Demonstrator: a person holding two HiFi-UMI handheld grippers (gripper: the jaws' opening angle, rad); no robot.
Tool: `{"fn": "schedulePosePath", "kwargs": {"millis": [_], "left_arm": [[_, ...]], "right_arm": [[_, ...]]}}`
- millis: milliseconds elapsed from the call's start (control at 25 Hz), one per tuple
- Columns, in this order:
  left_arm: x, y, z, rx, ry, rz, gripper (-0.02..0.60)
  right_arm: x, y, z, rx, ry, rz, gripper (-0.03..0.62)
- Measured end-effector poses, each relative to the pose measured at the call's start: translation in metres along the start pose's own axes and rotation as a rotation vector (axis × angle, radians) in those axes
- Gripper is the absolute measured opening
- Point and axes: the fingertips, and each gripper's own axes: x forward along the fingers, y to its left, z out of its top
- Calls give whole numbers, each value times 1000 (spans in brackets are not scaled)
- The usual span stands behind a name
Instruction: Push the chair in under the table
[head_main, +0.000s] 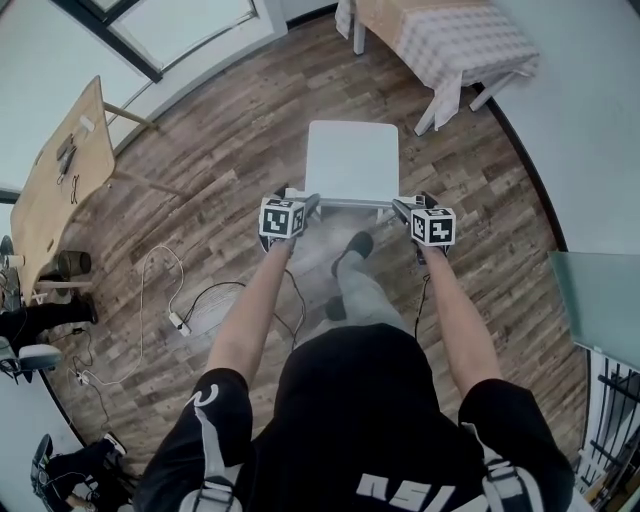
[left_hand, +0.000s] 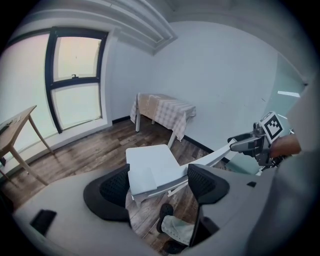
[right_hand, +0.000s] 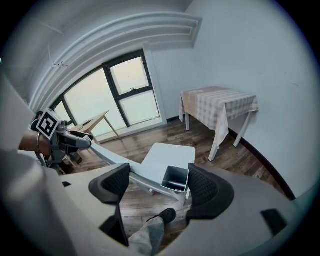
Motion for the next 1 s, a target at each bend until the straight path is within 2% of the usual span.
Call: {"fn": "schedulePosePath", "kwargs": {"millis": [480,1000], "left_arm": [[61,38,79,18,29,-16,356],[91,61,122,23,53,-17,356]], "right_arm": [[55,-35,65,51,33,-35,382],[85,-52,102,76,27,-33,382]]}}
